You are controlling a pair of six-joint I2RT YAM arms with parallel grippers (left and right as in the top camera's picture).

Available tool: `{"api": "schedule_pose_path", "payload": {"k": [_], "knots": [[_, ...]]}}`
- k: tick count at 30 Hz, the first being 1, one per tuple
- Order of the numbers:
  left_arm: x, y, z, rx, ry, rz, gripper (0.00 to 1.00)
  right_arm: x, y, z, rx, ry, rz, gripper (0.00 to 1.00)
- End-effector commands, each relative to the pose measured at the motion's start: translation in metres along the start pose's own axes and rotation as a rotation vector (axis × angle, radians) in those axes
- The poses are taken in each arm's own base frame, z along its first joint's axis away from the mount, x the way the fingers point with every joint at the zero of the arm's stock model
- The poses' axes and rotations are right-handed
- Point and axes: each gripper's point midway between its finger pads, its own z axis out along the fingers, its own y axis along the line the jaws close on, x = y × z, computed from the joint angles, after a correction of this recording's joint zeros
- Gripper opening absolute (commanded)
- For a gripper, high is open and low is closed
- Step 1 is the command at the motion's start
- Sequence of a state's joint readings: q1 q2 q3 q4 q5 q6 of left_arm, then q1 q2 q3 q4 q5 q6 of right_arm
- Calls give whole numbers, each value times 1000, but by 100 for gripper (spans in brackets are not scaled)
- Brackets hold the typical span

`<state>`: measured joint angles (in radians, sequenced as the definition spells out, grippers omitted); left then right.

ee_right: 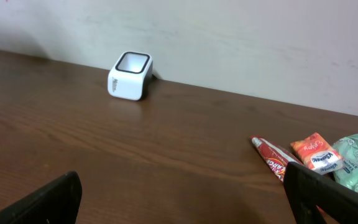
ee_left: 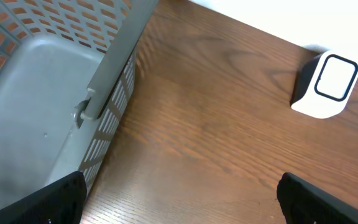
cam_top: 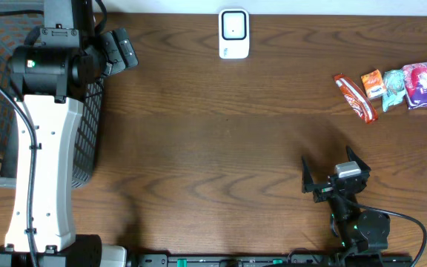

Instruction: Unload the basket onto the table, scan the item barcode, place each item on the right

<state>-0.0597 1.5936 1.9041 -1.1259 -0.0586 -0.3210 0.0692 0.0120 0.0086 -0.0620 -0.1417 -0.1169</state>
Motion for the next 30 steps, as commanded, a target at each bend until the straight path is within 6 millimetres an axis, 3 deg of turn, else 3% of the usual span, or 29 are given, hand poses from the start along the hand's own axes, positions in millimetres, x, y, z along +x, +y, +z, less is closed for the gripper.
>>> {"api": "schedule_pose_path", "payload": {"k": [1,14,19,25,28,30], "knots": [[-1,3,0,-9,-1,-8,98,1,-3,0,16,0,8,99],[-3,7,-2,-32,-15,7,98,1,-3,0,16,1,8,99],[1,17,-21,-58,-37,42,98,1,-3,0,16,1,8,99],[43,30,-45,-18,-38,41,98,1,-3,0,16,1,8,99],[69,36,-46,16,-64,57,98,1,-3,0,16,1,8,99],[89,29,-43,105,-90,125,98,1,-3,0,16,1,8,99]]}}
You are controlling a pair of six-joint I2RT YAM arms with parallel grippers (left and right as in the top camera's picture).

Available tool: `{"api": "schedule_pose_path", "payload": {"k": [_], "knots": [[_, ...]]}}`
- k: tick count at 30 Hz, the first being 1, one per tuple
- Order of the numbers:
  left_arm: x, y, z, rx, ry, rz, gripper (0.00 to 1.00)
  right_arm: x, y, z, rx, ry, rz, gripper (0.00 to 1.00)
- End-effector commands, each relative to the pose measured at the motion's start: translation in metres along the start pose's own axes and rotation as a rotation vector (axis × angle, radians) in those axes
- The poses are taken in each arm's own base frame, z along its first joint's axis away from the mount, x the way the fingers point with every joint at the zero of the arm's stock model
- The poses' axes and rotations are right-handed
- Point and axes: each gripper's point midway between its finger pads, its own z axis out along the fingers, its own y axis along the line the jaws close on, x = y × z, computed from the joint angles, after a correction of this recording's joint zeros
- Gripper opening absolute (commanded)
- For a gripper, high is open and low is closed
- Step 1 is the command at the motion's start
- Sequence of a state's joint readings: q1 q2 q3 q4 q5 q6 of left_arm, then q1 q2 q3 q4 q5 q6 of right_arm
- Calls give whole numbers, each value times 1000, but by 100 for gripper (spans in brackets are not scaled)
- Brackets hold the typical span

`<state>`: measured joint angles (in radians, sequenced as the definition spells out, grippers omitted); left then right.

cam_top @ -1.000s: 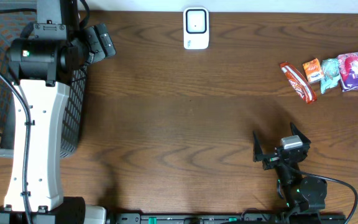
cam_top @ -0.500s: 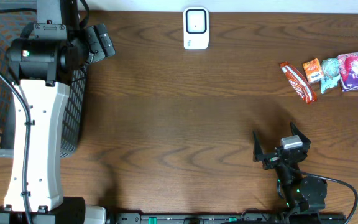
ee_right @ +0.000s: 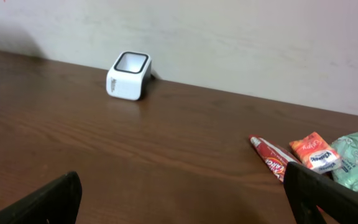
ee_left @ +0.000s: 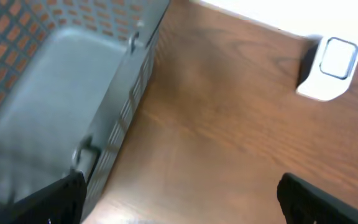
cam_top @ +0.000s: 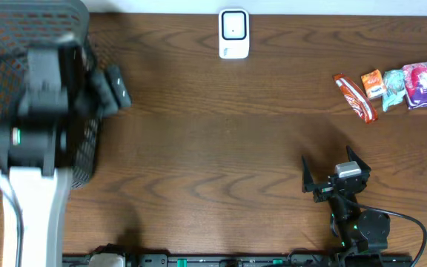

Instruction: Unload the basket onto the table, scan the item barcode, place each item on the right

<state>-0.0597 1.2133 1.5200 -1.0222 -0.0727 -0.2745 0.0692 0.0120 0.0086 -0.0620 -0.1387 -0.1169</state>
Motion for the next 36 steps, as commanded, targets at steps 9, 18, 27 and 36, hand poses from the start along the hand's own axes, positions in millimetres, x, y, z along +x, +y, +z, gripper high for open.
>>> {"api": "schedule_pose_path", "payload": {"k": [9,18,27,36], "knots": [[126,-5,6,297,-137,315,98,1,-3,0,13,0,8,99],[173,12,5,323,-255,296,98,1,-3,0,13,0,8,99],[168,8,26,364,-506,293,98,1,-3,0,13,0,8,99],[154,1,37,393,-695,290,98,1,-3,0,13,0,8,99]]}}
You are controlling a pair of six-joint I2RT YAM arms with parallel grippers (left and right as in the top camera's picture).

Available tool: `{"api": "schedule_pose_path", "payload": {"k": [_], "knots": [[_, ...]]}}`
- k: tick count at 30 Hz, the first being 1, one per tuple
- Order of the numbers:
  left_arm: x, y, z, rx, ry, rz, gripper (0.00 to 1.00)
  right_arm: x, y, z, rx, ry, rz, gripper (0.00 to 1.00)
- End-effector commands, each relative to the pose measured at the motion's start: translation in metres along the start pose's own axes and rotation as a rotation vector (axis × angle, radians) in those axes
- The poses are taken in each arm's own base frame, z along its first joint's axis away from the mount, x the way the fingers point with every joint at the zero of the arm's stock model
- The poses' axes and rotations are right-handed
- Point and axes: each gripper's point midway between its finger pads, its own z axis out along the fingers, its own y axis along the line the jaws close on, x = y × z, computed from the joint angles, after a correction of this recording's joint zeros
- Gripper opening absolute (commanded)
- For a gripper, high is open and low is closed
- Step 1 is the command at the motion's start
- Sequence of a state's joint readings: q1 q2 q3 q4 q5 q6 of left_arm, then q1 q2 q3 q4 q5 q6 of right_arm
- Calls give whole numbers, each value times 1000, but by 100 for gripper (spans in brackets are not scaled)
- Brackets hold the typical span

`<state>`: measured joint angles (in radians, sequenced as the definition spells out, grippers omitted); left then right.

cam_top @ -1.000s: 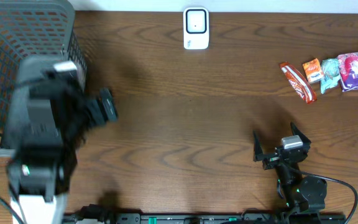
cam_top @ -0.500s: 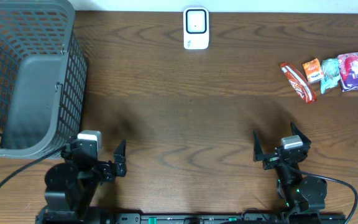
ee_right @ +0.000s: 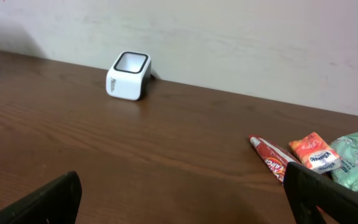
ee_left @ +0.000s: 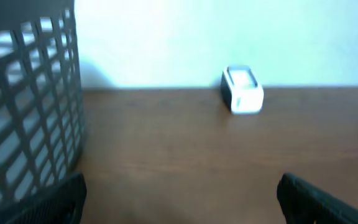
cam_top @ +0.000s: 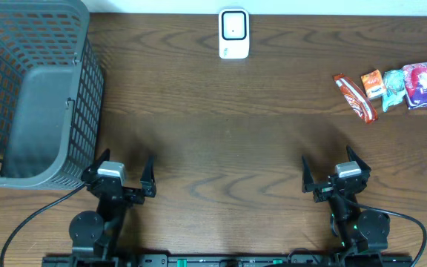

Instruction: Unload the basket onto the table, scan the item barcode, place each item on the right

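A white barcode scanner stands at the table's far edge, also seen as the scanner and the scanner. Several snack packets lie at the far right: a red tube packet, an orange packet, a green packet and a pink packet. My left gripper sits open and empty near the front left edge. My right gripper sits open and empty near the front right, well short of the packets.
A dark grey mesh basket fills the far left corner, its wall close beside the left gripper. A pale wall runs behind the table's far edge.
The left arm has gone from beside the basket, raised above the table, to folded low at the front left edge. Its camera now looks level across the table. The right arm has not moved.
The left arm first stood tall over the basket's right side, looking down at the basket and scanner. Then it was lower and blurred beside the basket. Now it rests folded at the front edge. The right gripper stayed open in place throughout.
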<state>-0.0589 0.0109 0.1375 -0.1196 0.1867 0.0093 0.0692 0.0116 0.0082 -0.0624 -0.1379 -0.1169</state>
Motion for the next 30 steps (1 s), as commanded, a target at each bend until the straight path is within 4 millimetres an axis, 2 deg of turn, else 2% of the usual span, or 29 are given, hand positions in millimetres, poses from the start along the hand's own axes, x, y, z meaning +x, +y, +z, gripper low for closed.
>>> {"api": "schedule_pose_path", "payload": {"k": [1,5,12,16,30], "knots": [[4,0,5,10,-42,28,98,1,-3,0,13,0,8,99],[9,1,10,11,-80,39,98,1,-3,0,12,0,8,99],[19,9,11,-21,-49,41,98,1,-3,0,12,0,8,99],[46,14,11,-41,62,39,98,1,-3,0,12,0,8,99],[45,14,11,-37,57,33,98,1,-3,0,13,0,8,99]]}}
